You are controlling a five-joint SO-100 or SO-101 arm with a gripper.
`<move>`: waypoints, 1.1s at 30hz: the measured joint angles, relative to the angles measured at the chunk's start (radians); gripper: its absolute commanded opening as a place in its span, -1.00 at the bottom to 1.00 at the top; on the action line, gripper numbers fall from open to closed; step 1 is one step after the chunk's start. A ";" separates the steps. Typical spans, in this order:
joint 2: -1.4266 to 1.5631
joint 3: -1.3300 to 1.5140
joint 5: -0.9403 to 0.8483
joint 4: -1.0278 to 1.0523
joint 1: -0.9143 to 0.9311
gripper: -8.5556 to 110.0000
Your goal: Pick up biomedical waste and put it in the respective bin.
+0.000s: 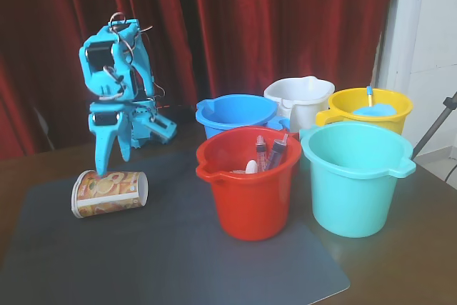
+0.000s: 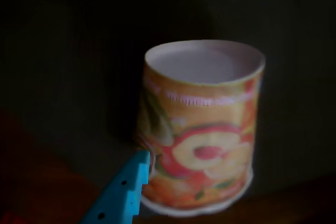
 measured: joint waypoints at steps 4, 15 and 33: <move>-0.012 0.000 -0.037 -0.038 0.000 -0.11; -0.058 -0.015 -0.210 -0.072 0.107 -0.11; -0.060 -0.094 -0.287 0.095 0.184 -0.17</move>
